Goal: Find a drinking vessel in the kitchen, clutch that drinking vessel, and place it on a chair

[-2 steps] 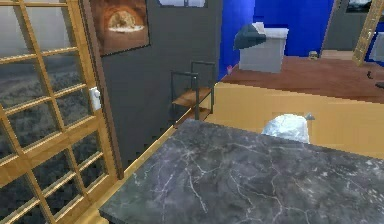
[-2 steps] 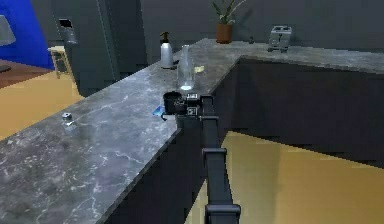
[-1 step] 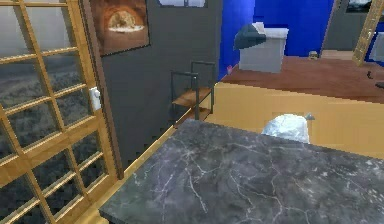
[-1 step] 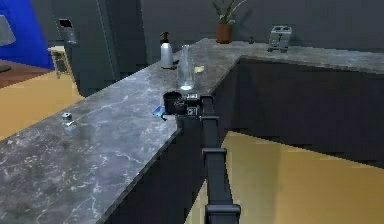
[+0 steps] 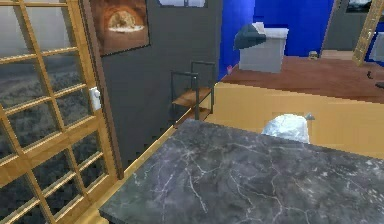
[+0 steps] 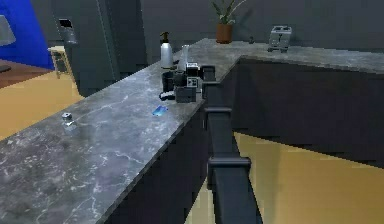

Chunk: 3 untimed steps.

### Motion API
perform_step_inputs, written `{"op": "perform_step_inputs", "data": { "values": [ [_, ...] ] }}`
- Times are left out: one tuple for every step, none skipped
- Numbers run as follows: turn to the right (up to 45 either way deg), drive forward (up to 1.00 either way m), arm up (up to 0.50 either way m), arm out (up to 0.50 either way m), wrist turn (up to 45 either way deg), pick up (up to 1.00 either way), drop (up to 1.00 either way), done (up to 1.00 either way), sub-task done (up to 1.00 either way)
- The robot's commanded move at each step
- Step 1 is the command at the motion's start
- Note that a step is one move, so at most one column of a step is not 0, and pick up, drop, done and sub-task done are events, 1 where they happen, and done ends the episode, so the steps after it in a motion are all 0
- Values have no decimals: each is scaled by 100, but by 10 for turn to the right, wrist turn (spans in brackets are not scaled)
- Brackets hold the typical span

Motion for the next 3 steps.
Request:
{"op": "perform_step_inputs", "data": {
  "values": [
    [0,0,6,0,0,0,0,0,0],
    [0,0,0,0,-450,0,0,0,0],
    [0,0,0,0,-450,0,0,0,0]
  ]
}}
